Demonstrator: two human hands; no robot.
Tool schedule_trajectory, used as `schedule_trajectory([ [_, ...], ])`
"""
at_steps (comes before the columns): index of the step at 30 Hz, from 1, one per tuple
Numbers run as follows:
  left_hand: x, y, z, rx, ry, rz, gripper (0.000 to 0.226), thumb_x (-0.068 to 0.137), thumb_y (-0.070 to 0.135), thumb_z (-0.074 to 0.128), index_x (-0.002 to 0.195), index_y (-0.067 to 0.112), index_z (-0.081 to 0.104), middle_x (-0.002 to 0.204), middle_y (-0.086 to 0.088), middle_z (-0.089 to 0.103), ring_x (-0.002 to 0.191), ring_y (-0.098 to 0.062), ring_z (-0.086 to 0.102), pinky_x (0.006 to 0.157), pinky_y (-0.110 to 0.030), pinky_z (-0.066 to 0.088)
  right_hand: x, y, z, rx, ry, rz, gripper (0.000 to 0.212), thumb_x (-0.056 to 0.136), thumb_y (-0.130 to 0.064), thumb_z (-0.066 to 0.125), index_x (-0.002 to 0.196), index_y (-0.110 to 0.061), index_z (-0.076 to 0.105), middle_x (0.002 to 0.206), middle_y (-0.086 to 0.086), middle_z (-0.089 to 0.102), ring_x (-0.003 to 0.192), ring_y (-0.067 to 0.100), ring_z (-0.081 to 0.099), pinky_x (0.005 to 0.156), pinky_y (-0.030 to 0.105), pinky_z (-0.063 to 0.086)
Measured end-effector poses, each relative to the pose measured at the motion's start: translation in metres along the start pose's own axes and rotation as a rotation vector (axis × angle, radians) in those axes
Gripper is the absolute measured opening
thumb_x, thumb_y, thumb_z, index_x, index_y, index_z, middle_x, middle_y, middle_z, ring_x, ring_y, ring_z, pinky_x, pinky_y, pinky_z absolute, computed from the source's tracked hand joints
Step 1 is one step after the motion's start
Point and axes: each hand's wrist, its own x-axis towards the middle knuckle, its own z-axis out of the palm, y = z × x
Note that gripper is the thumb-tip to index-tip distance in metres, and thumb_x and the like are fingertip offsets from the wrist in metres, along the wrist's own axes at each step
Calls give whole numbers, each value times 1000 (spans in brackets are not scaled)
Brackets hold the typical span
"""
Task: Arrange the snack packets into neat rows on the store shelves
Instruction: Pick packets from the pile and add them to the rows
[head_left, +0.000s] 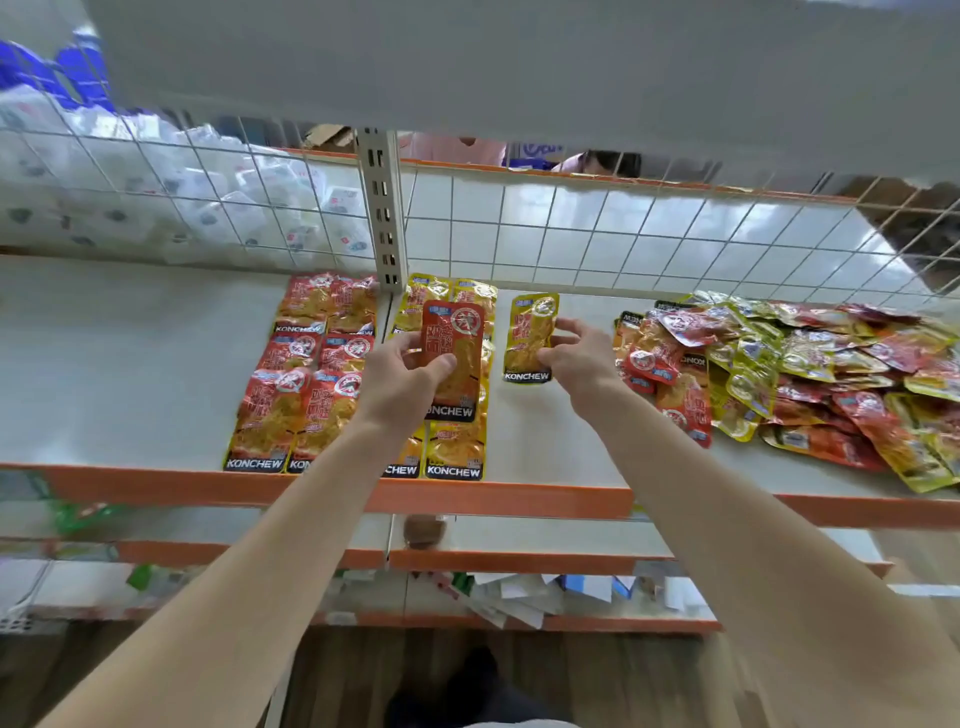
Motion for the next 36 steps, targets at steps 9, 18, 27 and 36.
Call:
schedule_trajectory([
  [9, 22, -3, 22, 1, 15, -11, 22, 91, 17, 72, 111, 22, 62, 105, -4, 73, 95, -18, 71, 76, -27, 56, 33, 0, 3, -553, 51, -325, 49, 88, -10, 69, 135, -7, 56, 127, 12, 62, 119, 26, 56, 105, 32, 42],
  [18, 28, -7, 29, 18, 42, -12, 25, 92, 16, 71, 113, 21, 58, 103, -2, 71, 90, -11, 69, 58, -9, 51, 32, 20, 14, -826, -190, -527, 47, 100, -13, 51, 147, -13, 48, 159, 5, 36, 149, 21, 27, 121, 32, 18],
  [27, 36, -5, 22, 36, 55, -17, 36, 92, 18, 72, 125, 14, 60, 103, -4, 72, 94, -17, 71, 77, -28, 58, 23, 0, 16, -810, -147, -583, 51, 98, -13, 51, 148, -11, 45, 158, 9, 37, 147, 26, 30, 121, 44, 25],
  [36, 38, 2, -35, 123, 171, 104, 24, 93, 21, 71, 115, 17, 63, 101, 2, 71, 93, -12, 69, 75, -20, 56, -32, -19, 55, -770, -156, -816, 56, 94, -42, 47, 145, -19, 49, 159, 5, 36, 148, 27, 28, 119, 50, 25],
])
